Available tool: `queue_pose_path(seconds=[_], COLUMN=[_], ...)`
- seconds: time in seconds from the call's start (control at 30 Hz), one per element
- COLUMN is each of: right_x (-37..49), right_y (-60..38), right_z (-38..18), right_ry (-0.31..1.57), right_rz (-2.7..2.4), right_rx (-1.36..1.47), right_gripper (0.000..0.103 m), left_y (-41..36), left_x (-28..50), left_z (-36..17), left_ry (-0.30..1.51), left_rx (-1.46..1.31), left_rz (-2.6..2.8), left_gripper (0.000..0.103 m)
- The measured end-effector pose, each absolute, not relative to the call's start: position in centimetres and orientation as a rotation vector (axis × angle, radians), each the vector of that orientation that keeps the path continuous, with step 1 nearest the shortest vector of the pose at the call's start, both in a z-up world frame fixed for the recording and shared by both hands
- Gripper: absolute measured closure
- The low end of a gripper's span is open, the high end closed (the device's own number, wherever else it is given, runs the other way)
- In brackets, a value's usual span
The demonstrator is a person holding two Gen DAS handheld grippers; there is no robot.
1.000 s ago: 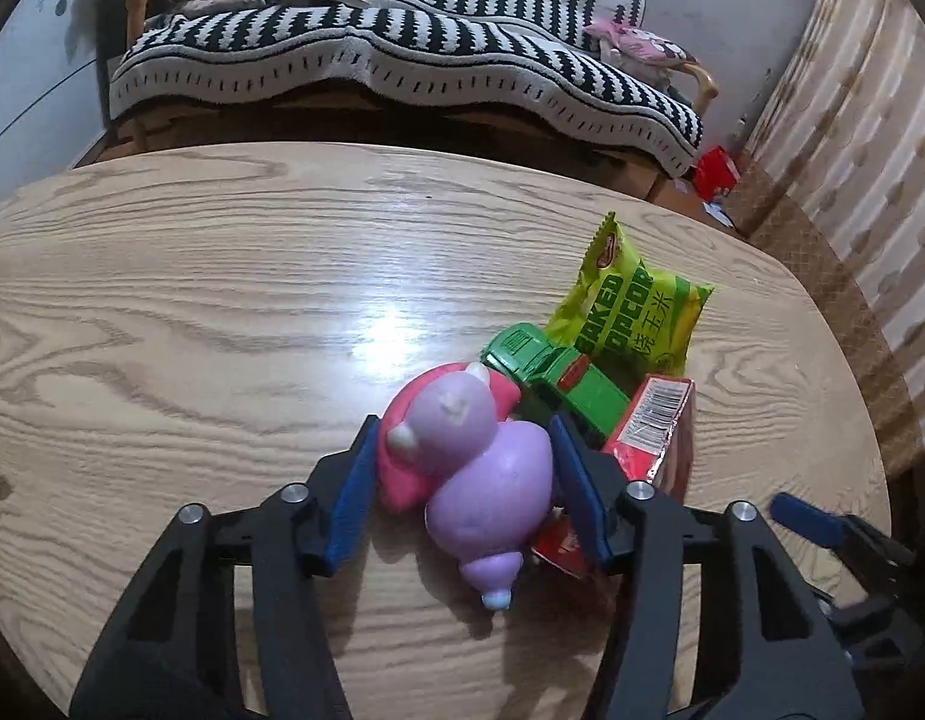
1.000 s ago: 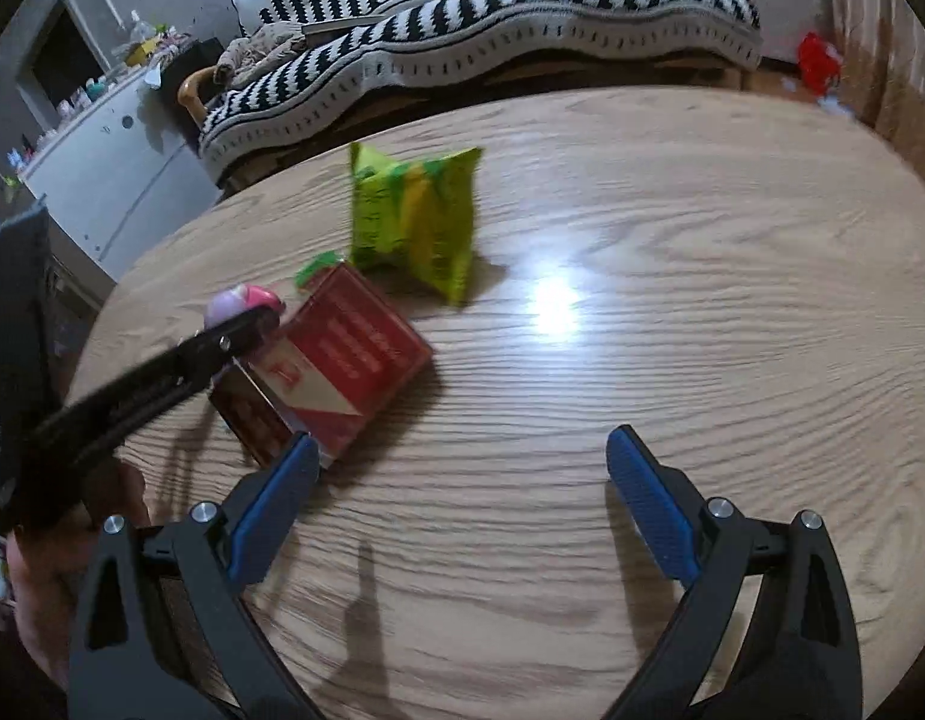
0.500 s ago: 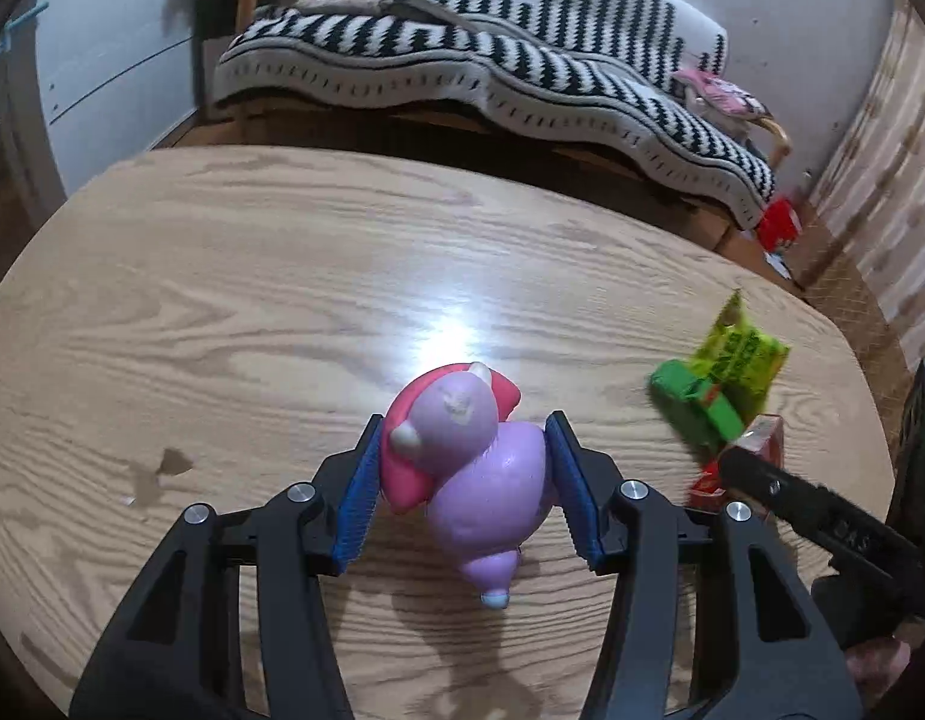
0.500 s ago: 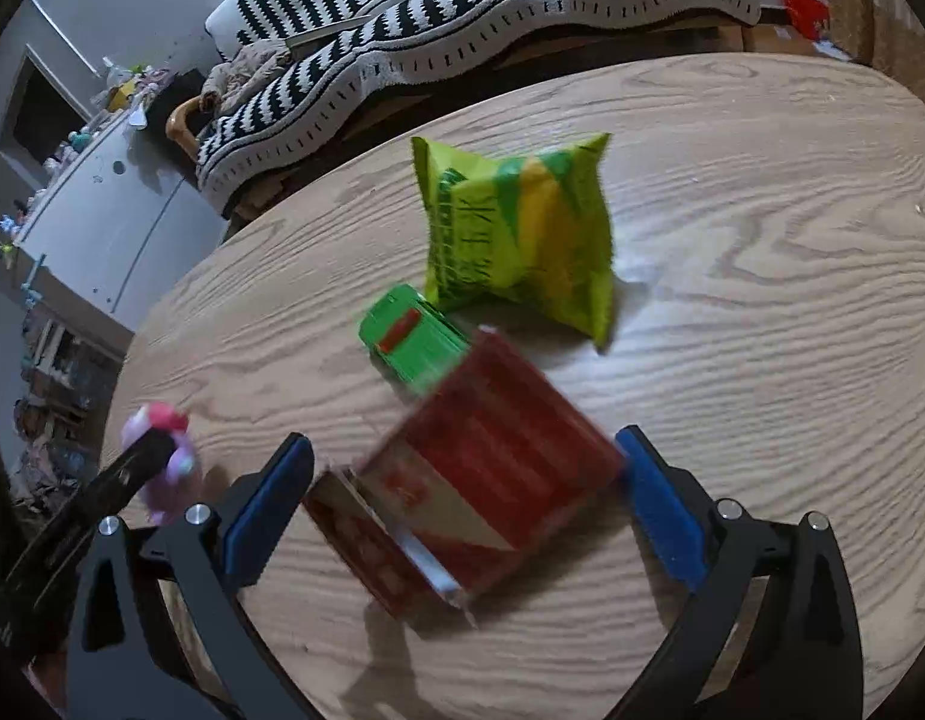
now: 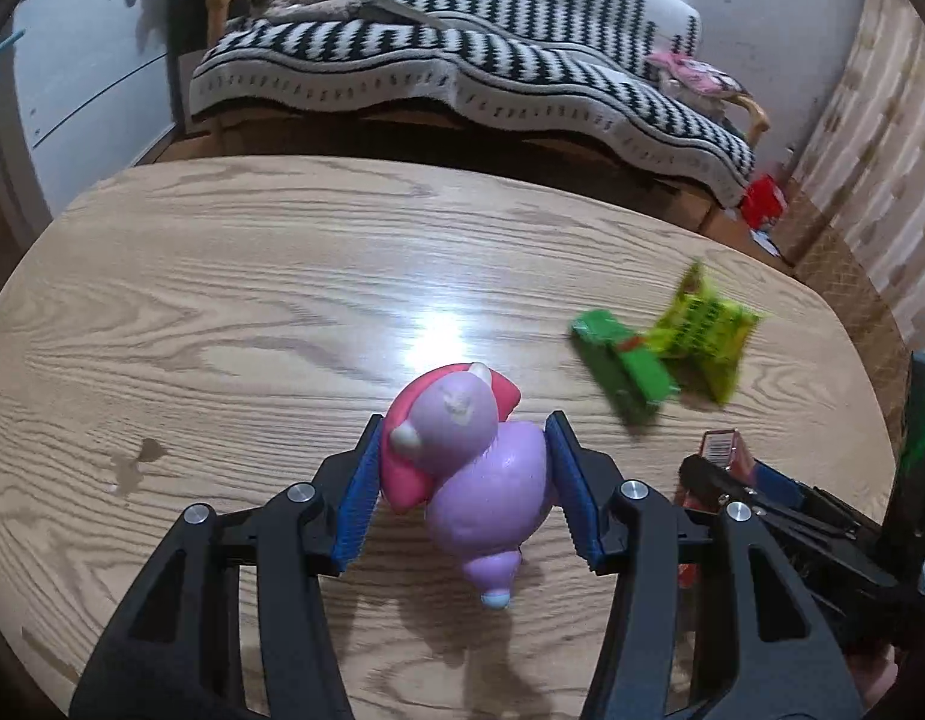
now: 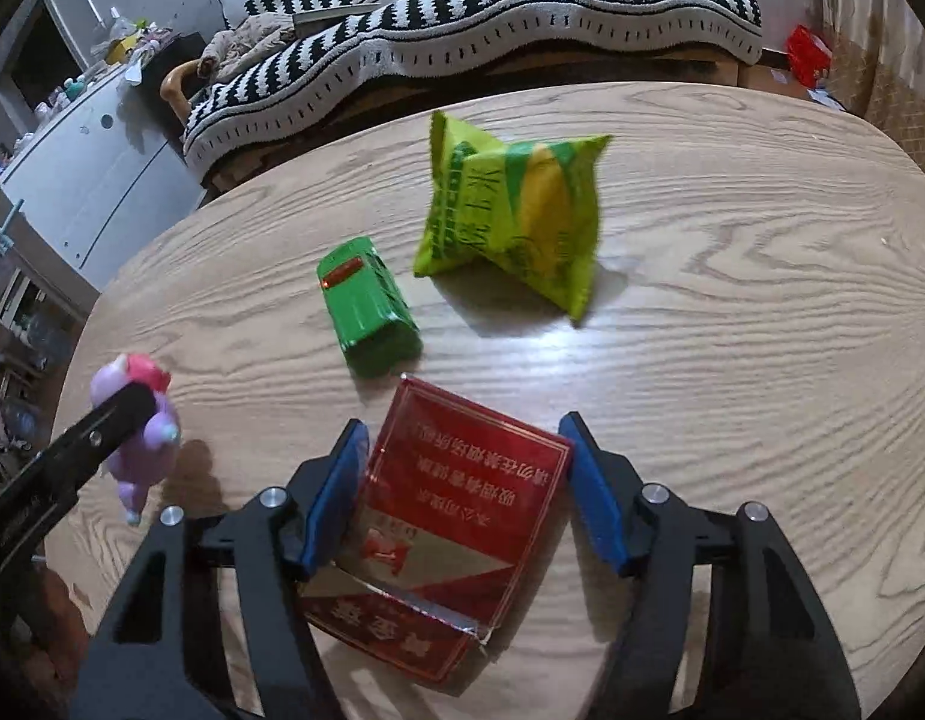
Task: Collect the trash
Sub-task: 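Carry toy and red box to the black bin and open both tools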
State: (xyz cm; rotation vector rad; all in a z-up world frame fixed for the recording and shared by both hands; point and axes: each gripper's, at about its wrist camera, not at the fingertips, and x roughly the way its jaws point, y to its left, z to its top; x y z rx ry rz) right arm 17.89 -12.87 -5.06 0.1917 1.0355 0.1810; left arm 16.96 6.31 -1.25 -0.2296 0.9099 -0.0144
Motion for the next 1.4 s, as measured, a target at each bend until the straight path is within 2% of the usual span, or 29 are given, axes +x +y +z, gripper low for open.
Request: queue_pose_path(seconds=[0.37,0.87,1.13,1.4], right_x=[11.7,-0.6,-8.5,-14.5], right_y=[-23.8,-50.0,-62.1,-71.8], right_z=[-0.3,1.7,0.0,-5.1], right_ry=[0.934,0.871,0.86,0.936], right_rz=[0.105,-0.206,-0.365,-0.501], right_rx=[0.177,0.328,0.431,0.56], right_gripper=[0.039,0.039,0.039,0.039], left_y=[-5.8,-31.0,-42.7,-51.0], left_x=[14.6,8.9,4.3,0.7], left_z=[1.2,1.2,0.1,-2.5], left_ry=[0.877,0.853,0.829,0.847], left_rx=[-0.106,0.101,0.174,0.227], left_rz=[-0.232,-0.649,-0.859,-1.02], left_gripper=[0.051,0.051,0.051,0.051])
